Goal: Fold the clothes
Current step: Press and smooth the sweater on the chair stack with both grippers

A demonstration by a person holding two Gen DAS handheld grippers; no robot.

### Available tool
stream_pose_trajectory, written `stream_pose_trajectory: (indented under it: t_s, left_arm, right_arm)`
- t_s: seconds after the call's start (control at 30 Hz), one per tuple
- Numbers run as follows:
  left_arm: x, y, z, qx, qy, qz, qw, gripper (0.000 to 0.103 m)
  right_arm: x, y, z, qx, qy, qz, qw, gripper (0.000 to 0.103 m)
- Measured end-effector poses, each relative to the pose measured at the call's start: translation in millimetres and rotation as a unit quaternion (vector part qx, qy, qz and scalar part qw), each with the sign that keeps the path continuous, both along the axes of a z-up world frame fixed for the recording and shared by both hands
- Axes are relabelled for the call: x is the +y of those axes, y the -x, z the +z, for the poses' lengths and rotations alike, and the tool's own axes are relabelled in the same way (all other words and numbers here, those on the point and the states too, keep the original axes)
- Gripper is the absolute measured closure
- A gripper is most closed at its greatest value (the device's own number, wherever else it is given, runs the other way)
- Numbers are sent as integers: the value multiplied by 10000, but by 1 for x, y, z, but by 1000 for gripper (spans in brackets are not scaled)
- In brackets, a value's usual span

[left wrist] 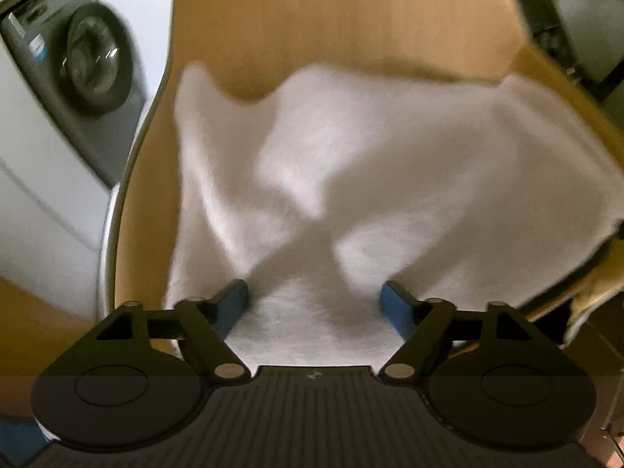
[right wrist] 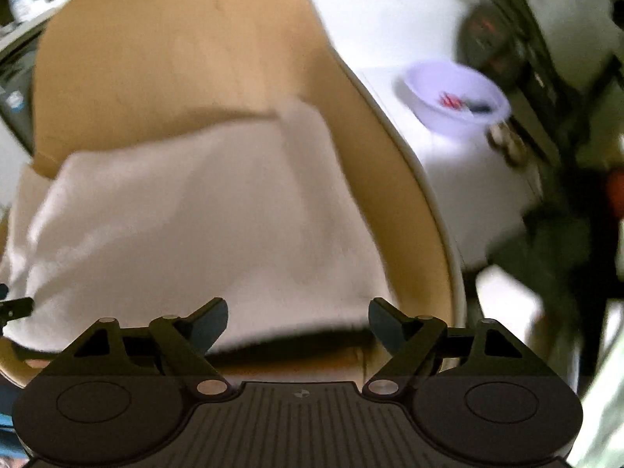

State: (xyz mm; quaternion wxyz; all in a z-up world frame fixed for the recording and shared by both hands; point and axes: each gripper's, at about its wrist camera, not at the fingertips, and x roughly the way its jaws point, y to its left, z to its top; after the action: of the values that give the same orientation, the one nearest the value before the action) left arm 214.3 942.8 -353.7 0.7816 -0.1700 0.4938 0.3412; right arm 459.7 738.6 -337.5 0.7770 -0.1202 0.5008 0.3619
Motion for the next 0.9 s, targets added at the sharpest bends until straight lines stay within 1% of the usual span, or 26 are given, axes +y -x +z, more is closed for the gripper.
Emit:
stream_pose_trajectory:
  t_s: [0.1, 0.17, 0.23, 0.27, 0.33, 0.37, 0.4, 0.43, 0.5, 0.57, 0.63, 0.73, 0.83, 0.9]
  left_arm:
    - [2, 4, -4, 76, -20, 8, 10000, 14]
    - [-2, 4, -3, 191, -151, -60, 9997, 14]
    - [-4, 4, -3, 263, -222, -38, 9994, 14]
    - [-4, 4, -3, 270, -222, 15, 9994, 14]
    - [-4, 4, -3, 267, -199, 132, 9994, 14]
    - [-7, 3, -2, 273, -197, 181, 9993, 14]
    - [-12, 3, -1, 282, -203, 223, 9991, 14]
    - [-14, 2, -1, 294, -209, 259, 9990, 14]
    - [-16, 1, -1, 317, -227, 303, 9988, 14]
    - [-17, 1, -1, 326, -239, 329, 9986, 14]
    - [-19, 1, -1, 332, -245, 345, 9986, 14]
    - [-21, 1, -3, 350, -261, 328, 9985, 13]
    - [-22, 0, -5, 364, -292, 334, 9984, 11]
    - [-23, -1, -2, 405, -306, 413, 9979, 11]
  right_arm:
    - [-4, -5, -2, -5, -190, -310, 9993, 29]
    - [-3, -7, 0, -143, -262, -346, 9990, 28]
    - [0, -2, 6, -446, -280, -240, 9983, 29]
    - [0, 2, 11, -600, -307, -193, 9975, 31]
    - [3, 10, 18, -919, -414, -65, 9949, 30]
    - [4, 13, 21, -1079, -471, 3, 9930, 29]
    - [6, 18, 23, -1215, -531, 115, 9911, 24]
    - [10, 22, 23, -1267, -568, 261, 9900, 22]
    - [18, 23, 17, -1129, -563, 552, 9905, 21]
    - [25, 15, 1, -802, -436, 687, 9935, 21]
    - [28, 1, -19, -412, -372, 628, 9965, 24]
    - [30, -20, -47, 226, -381, 592, 9973, 25]
    - [34, -31, -58, 521, -403, 622, 9959, 22]
    - [34, -34, -59, 639, -437, 571, 9954, 21]
